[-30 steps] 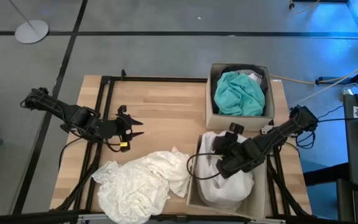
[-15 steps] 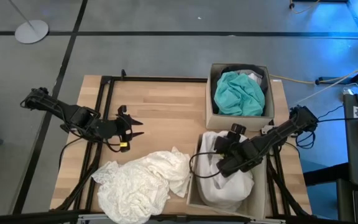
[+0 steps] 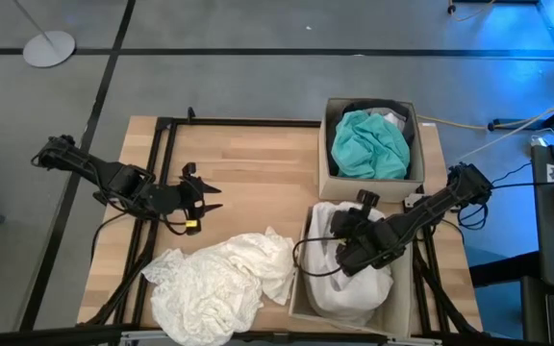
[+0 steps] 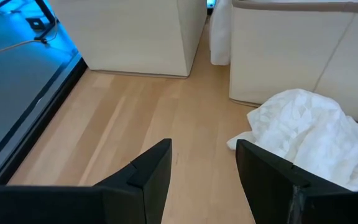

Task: Sort clothes
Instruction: Put the white dress into the bottom laundry organizer

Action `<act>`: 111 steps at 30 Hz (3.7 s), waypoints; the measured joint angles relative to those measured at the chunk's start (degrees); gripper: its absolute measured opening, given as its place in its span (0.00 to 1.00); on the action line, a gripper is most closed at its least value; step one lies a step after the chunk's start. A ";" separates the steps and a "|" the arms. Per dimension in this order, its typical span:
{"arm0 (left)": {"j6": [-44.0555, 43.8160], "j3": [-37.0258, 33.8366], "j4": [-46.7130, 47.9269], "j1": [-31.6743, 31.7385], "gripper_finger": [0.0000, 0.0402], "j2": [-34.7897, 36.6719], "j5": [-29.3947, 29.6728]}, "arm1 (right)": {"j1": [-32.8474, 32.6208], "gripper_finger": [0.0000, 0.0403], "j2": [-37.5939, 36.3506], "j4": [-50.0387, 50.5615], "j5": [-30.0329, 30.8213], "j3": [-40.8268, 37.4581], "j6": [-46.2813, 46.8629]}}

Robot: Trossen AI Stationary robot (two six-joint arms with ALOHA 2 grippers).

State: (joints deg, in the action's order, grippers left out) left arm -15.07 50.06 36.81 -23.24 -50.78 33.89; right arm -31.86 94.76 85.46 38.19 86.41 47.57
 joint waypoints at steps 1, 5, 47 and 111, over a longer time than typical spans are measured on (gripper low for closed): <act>-0.16 0.00 0.00 0.00 0.42 0.00 0.00 | 0.00 0.03 0.00 -0.01 0.26 -0.16 0.24; -0.62 0.00 0.00 -0.01 0.42 0.00 0.00 | 0.00 0.01 0.00 -3.69 0.00 -0.15 -1.42; 0.37 0.00 0.26 -0.02 0.42 0.00 0.00 | 2.43 0.65 0.01 1.28 -17.60 7.44 21.48; 0.50 0.00 -0.85 0.07 0.42 0.00 0.00 | -33.05 0.01 0.00 1.71 14.73 24.92 21.42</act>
State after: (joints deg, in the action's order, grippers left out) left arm -14.57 50.06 35.96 -23.18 -50.78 33.89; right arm -64.90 94.76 87.17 52.92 111.33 68.99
